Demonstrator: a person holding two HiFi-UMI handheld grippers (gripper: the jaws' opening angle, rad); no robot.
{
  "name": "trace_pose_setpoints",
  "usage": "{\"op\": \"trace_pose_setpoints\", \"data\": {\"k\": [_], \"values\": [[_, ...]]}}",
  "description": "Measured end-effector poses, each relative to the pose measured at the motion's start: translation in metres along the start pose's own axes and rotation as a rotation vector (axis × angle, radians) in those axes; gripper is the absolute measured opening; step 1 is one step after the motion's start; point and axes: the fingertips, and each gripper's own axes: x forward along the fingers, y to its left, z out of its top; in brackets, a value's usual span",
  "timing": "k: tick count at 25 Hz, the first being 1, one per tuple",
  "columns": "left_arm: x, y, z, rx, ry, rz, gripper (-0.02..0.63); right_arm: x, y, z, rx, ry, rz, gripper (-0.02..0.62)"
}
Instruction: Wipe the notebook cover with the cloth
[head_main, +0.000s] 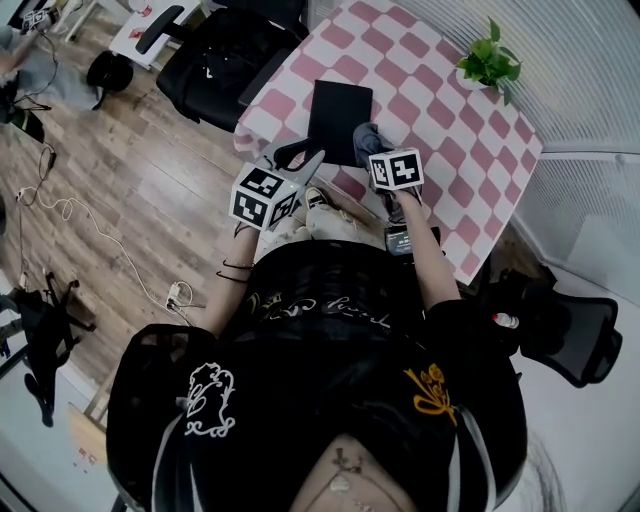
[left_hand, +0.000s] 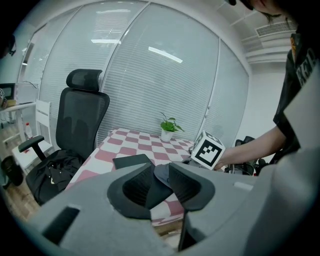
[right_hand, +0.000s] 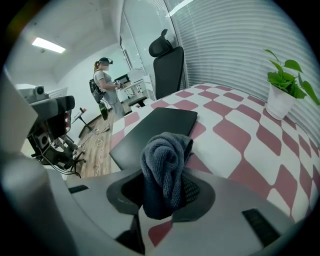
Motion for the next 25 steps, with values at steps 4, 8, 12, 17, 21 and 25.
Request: {"op": "trace_pose_setpoints", "data": {"k": [4, 8, 12, 17, 21, 25], "values": [[-0.007, -0.002, -0.005, 0.002, 0.001, -0.003, 0.118, -0.005, 0.01, -0.012, 0.025, -0.011, 0.001, 0.112], [-0.015, -0.005, -0.011, 0.002, 0.006, -0.007, 0.118, -0.009, 0.018, -0.025, 0.043, -0.006, 0.0, 0.112], [-0.026, -0.008, -0.014, 0.006, 0.001, -0.004, 0.118, -0.012, 0.025, -0.038, 0.024, 0.011, -0.012, 0.112], [-0.042, -0.015, -0.014, 0.025, -0.012, -0.006, 0.119, -0.029, 0.033, -0.029, 0.033, -0.048, -0.038, 0.112], [-0.062, -0.02, -0.018, 0.033, -0.026, 0.003, 0.118, -0.056, 0.062, -0.01, 0.068, -0.165, 0.008, 0.112], [-0.085, -0.027, -0.028, 0.025, -0.043, 0.013, 0.12, -0.082, 0.098, 0.0, 0.064, -0.25, 0.046, 0.112]]}}
